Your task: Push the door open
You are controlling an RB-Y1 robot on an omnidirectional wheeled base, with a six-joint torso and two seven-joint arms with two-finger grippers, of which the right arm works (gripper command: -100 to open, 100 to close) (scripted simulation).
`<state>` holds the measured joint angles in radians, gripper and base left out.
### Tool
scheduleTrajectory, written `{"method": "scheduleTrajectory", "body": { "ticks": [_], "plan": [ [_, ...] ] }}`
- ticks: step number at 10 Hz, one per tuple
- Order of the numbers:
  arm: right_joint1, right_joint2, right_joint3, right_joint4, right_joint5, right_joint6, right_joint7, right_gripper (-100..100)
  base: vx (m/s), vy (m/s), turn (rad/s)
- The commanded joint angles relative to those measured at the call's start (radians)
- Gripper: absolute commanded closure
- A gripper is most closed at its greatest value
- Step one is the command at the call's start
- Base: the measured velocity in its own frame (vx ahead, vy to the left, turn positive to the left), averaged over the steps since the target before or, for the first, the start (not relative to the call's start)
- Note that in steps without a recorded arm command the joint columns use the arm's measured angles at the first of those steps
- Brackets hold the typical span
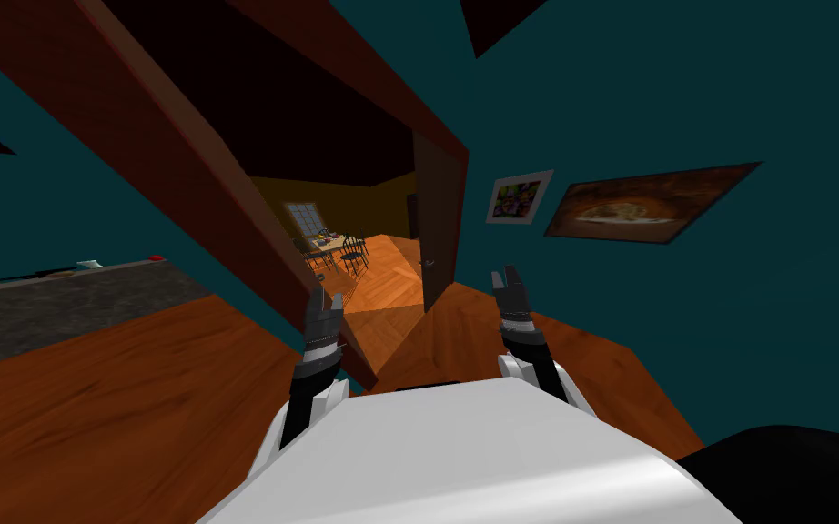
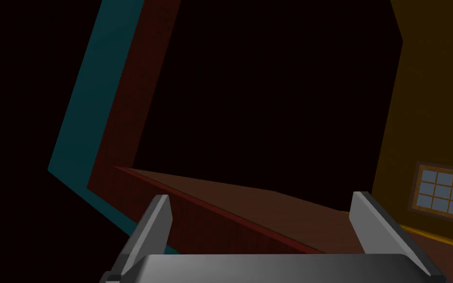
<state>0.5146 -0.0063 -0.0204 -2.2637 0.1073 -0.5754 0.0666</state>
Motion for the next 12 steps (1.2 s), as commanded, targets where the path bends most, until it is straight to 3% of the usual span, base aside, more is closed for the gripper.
{"method": "scheduleTrajectory", "body": {
  "ticks": [1, 12],
  "plan": [
    [-0.015, -0.009, 0.008, 0.037, -0.002, -0.005, -0.002, -100, 0.157, -0.013, 0.041],
    [-0.101, -0.044, 0.052, 0.244, -0.015, -0.032, -0.014, -100, 0.079, -0.058, 0.051]
  ]
}}
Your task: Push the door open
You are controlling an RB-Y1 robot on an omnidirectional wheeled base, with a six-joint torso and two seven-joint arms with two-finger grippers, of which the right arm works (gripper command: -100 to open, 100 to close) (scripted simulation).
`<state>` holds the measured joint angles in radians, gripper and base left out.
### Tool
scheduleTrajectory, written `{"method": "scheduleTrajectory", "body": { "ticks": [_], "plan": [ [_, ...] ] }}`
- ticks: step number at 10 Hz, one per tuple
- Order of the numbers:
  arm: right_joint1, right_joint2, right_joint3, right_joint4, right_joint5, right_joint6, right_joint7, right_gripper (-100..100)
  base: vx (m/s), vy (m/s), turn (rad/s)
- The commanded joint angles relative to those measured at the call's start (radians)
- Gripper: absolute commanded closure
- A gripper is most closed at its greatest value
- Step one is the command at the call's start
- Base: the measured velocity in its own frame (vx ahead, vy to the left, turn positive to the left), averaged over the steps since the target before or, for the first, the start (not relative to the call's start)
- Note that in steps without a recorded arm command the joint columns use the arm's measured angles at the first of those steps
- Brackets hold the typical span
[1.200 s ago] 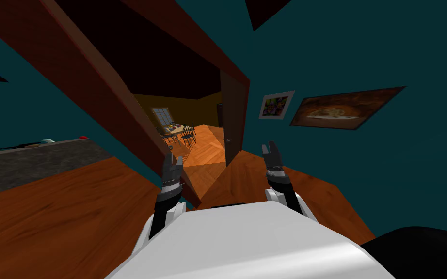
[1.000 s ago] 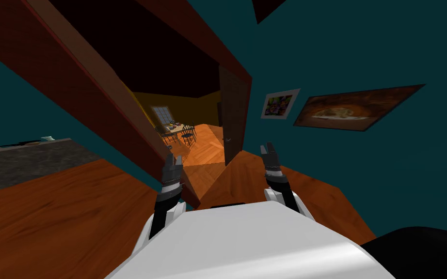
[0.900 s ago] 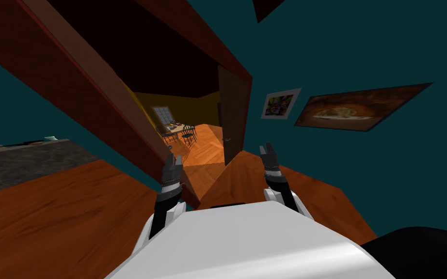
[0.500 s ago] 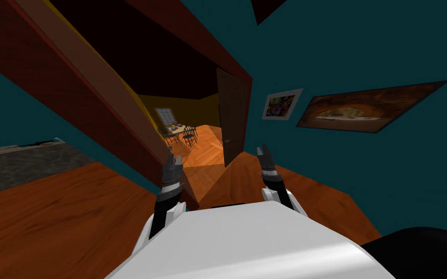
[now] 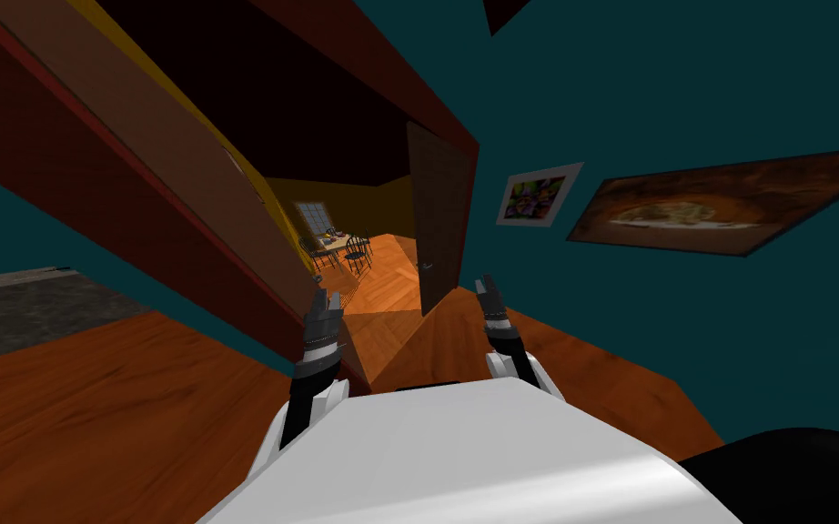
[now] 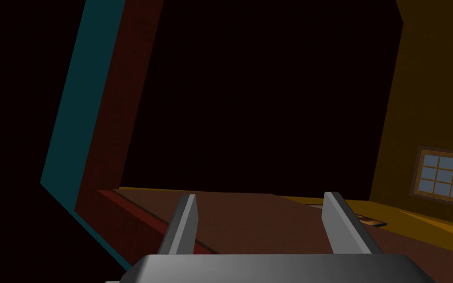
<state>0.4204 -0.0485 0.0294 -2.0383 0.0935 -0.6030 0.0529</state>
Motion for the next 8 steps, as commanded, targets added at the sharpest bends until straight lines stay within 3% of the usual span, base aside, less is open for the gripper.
{"method": "scheduleTrajectory", "body": {
  "ticks": [1, 7, 8],
  "plan": [
    [-0.017, -0.005, 0.007, 0.041, -0.002, -0.008, -0.002, -100, 0.085, -0.077, 0.061],
    [-0.082, -0.02, 0.041, 0.198, -0.012, -0.029, -0.011, -100, 0.087, -0.075, 0.063],
    [-0.082, -0.02, 0.041, 0.198, -0.012, -0.029, -0.011, -100, 0.056, -0.057, 0.029]
  ]
}}
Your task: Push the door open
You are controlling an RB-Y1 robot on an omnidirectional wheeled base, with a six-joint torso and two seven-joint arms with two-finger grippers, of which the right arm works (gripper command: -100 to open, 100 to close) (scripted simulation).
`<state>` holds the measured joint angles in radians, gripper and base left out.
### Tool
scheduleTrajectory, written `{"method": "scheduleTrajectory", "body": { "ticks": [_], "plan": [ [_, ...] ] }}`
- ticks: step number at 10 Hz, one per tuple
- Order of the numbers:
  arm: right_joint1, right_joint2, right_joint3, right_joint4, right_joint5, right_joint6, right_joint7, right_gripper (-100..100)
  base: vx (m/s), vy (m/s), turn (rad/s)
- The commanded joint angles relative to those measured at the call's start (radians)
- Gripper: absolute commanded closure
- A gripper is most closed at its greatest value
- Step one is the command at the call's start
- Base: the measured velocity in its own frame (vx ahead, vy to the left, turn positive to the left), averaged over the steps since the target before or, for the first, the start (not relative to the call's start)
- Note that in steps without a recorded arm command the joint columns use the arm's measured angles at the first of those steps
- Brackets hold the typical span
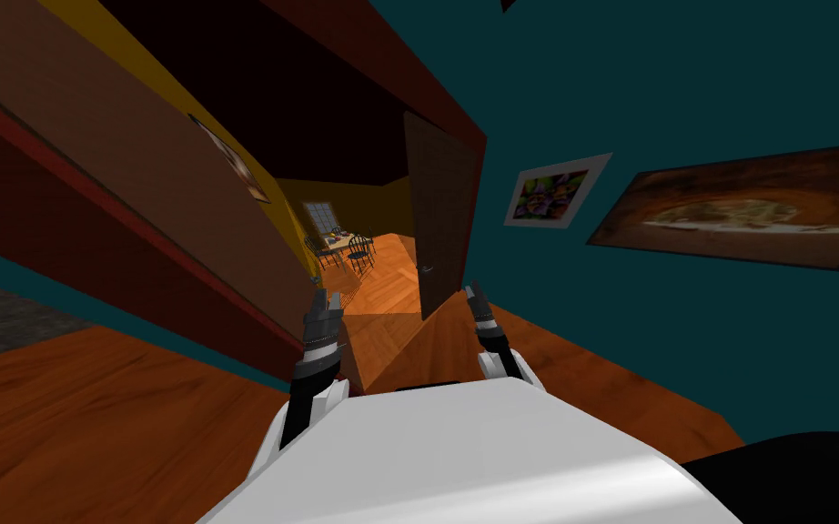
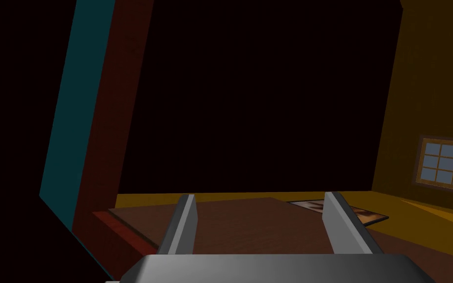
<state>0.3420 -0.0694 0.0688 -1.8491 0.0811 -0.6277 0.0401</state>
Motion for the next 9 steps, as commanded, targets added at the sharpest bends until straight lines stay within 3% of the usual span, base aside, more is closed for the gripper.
{"method": "scheduleTrajectory", "body": {
  "ticks": [1, 9],
  "plan": [
    [-0.016, -0.001, 0.008, 0.038, -0.001, -0.008, 0.0, -100, 0.056, -0.065, 0.048],
    [-0.103, -0.01, 0.053, 0.245, -0.014, -0.036, -0.012, -100, 0.077, -0.079, 0.065]
  ]
}}
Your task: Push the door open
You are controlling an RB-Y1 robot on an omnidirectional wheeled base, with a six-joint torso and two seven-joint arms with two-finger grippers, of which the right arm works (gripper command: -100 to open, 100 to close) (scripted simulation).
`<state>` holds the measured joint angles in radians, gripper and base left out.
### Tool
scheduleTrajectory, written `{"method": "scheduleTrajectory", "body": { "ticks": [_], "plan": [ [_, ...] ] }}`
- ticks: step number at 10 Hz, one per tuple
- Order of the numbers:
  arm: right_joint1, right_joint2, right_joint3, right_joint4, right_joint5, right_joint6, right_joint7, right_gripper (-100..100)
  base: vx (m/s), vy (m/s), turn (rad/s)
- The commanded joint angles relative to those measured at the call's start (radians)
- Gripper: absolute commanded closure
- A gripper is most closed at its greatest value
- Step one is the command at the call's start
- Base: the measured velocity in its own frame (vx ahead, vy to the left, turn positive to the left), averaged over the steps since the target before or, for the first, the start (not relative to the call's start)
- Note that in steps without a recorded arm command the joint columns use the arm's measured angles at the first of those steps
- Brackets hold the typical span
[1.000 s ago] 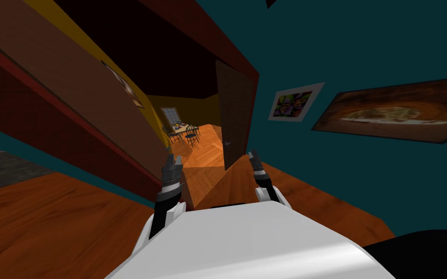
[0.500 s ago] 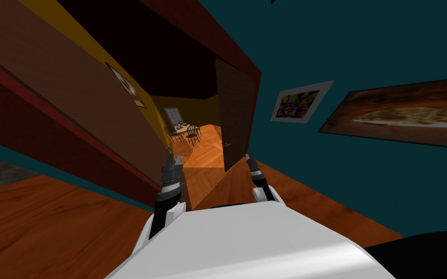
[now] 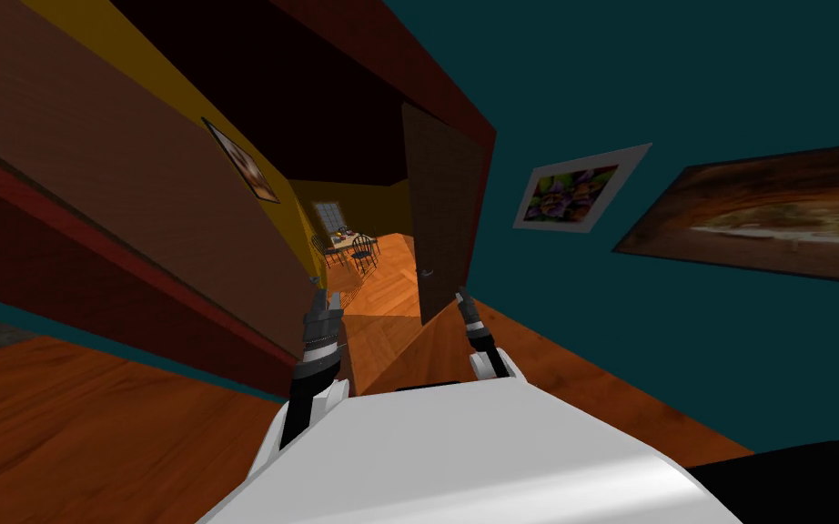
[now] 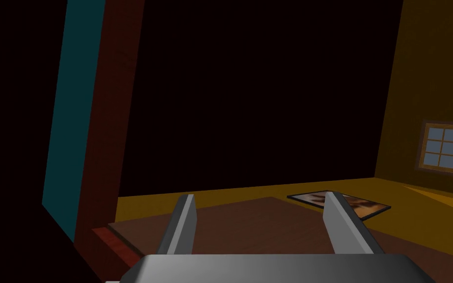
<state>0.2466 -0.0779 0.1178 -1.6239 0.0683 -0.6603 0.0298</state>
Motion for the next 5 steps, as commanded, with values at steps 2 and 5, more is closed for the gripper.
{"method": "scheduleTrajectory", "body": {
  "ticks": [2, 5],
  "plan": [
    [-0.033, -0.002, 0.018, 0.077, -0.005, -0.012, -0.005, -100, 0.079, -0.102, 0.078],
    [-0.073, -0.002, 0.038, 0.173, -0.011, -0.024, -0.011, -100, 0.08, -0.105, 0.085]
  ]
}}
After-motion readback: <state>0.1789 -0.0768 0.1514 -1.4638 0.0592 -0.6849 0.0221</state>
